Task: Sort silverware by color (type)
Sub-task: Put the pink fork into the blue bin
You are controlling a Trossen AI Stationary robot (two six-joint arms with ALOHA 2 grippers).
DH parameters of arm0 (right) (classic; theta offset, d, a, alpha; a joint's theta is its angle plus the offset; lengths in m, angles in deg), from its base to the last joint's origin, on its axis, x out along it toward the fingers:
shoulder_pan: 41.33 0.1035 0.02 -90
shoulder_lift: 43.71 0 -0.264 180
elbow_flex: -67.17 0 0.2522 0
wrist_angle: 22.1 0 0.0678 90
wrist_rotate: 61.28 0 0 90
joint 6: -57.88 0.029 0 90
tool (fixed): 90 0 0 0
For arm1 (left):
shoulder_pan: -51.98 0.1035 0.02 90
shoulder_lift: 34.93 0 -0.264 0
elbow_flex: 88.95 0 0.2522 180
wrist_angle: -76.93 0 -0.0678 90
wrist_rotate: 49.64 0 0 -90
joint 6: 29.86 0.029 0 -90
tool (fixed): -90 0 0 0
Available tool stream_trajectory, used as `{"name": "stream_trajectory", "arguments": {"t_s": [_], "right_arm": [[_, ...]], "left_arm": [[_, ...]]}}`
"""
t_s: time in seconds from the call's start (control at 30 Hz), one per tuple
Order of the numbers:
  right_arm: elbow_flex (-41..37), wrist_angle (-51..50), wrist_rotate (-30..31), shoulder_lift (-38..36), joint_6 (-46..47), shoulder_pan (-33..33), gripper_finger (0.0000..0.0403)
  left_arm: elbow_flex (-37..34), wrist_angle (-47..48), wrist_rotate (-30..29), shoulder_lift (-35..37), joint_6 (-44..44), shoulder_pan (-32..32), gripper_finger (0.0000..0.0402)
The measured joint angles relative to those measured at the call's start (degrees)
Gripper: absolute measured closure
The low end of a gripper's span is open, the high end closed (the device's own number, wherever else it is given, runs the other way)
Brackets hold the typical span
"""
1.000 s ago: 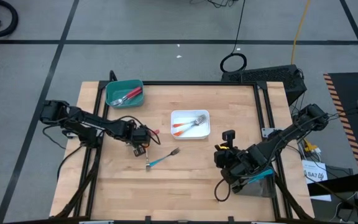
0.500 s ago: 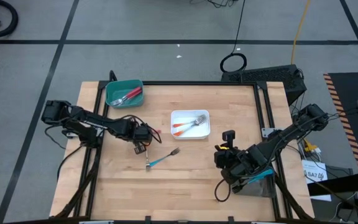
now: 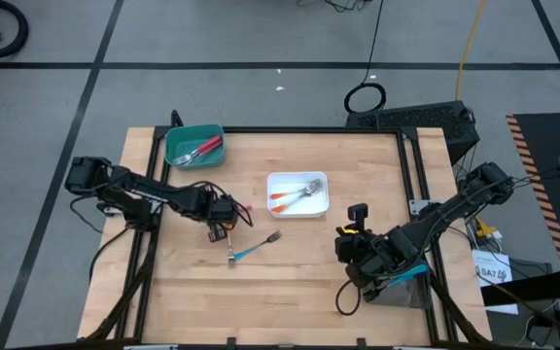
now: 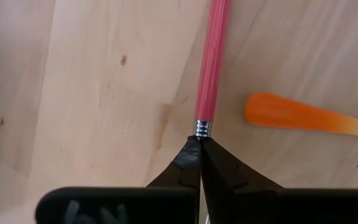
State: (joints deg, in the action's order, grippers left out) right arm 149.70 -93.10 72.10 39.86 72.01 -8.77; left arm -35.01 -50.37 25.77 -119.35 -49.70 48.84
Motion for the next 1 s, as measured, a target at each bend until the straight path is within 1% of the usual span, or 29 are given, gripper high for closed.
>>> {"name": "stream_trajectory", "arguments": {"t_s": [0.2, 0.37, 0.6, 0.77, 0.87, 1.0], "right_arm": [[0.0, 0.0, 0.0, 0.0, 0.0, 0.0, 0.0403], [0.0, 0.0, 0.0, 0.0, 0.0, 0.0, 0.0403], [0.0, 0.0, 0.0, 0.0, 0.0, 0.0, 0.0403], [0.0, 0.0, 0.0, 0.0, 0.1, 0.0, 0.0403], [0.0, 0.0, 0.0, 0.0, 0.1, 0.0, 0.0403], [0.0, -0.1, -0.1, 0.0, 0.0, 0.0, 0.0403]], "left_arm": [[0.4, 0.4, -0.6, 0.0, 1.5, -0.4, 0.0398], [4.5, 4.2, -3.7, 0.0, 3.5, -0.4, 0.0399], [13.5, 13.4, -14.9, 0.1, 8.9, -0.4, 0.04], [19.5, 21.5, -24.4, 0.1, 9.5, 0.2, 0.04], [21.5, 25.9, -29.3, 0.1, 9.5, 1.2, 0.04], [21.9, 29.5, -34.9, 0.1, 9.5, 3.3, 0.04]]}}
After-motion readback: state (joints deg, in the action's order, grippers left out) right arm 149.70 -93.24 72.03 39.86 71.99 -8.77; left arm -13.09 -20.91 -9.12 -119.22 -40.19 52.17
